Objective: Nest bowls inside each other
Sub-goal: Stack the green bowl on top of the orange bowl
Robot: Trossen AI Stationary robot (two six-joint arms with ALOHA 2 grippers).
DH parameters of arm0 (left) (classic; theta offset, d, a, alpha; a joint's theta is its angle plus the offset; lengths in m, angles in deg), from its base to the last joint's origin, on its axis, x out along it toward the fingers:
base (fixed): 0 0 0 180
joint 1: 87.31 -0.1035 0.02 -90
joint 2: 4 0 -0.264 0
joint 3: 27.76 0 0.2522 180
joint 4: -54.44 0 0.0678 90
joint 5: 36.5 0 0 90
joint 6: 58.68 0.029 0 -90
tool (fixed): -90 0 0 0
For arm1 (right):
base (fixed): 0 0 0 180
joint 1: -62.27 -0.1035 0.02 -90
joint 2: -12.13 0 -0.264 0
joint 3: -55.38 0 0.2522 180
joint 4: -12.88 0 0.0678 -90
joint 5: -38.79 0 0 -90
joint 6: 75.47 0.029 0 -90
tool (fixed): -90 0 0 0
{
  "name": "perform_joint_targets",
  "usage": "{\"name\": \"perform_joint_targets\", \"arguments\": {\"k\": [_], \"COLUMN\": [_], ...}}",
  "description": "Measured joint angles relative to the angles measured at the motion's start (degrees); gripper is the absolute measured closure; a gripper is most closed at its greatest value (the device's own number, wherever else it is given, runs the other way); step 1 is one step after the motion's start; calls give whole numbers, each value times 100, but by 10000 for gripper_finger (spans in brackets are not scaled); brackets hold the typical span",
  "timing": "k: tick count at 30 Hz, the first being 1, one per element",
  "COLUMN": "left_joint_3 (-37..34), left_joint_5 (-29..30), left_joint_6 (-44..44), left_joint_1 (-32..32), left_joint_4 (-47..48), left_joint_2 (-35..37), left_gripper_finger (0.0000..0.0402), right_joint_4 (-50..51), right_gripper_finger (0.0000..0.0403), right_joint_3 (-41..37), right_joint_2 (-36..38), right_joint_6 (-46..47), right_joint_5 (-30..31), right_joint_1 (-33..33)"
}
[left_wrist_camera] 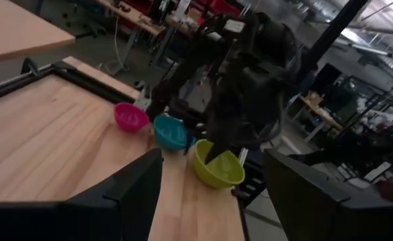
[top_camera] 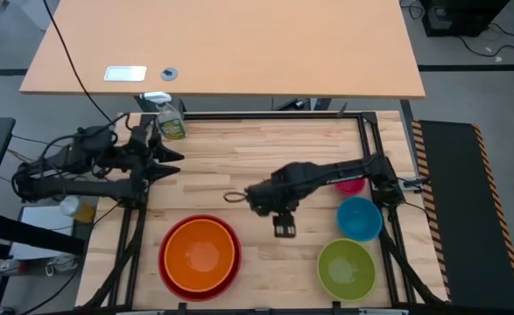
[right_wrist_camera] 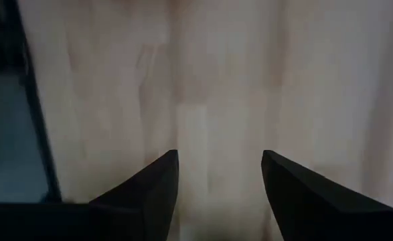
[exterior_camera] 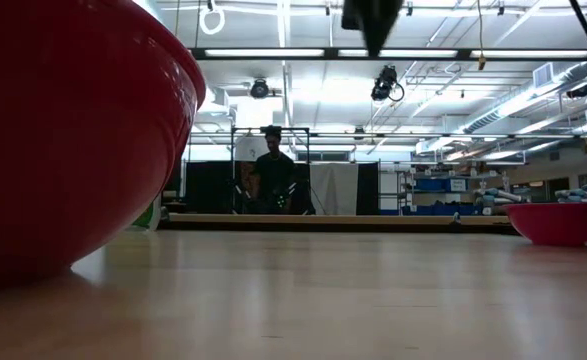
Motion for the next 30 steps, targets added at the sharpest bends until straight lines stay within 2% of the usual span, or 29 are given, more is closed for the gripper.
{"name": "perform_joint_targets", "arguments": {"k": [3,8,14,18,23,30], "left_joint_3": [0,0,0,-1,-2,-2], "left_joint_5": [0,-2,0,141,188,403], "left_joint_6": [37,51,201,205,206,205], "left_joint_1": [0,0,0,0,0,0], "left_joint_4": [-7,-7,-20,-12,-15,-15], "left_joint_2": [-140,-266,-324,-371,-398,-402], "left_gripper_finger": [141,141,141,141,141,141], "right_joint_4": [-15,57,-142,-497,-1196,-1958], "right_gripper_finger": [192,199,195,189,183,195], "right_joint_3": [-666,-1812,-3352,-4148,-4891,-5477], "right_joint_2": [114,558,1330,1794,2116,2115], "right_joint_6": [-135,-276,-256,-254,-317,-359], "right_joint_5": [-351,-468,-1367,-1435,-1745,-1748], "right_joint_1": [-140,-354,-580,-765,-991,-1211]}}
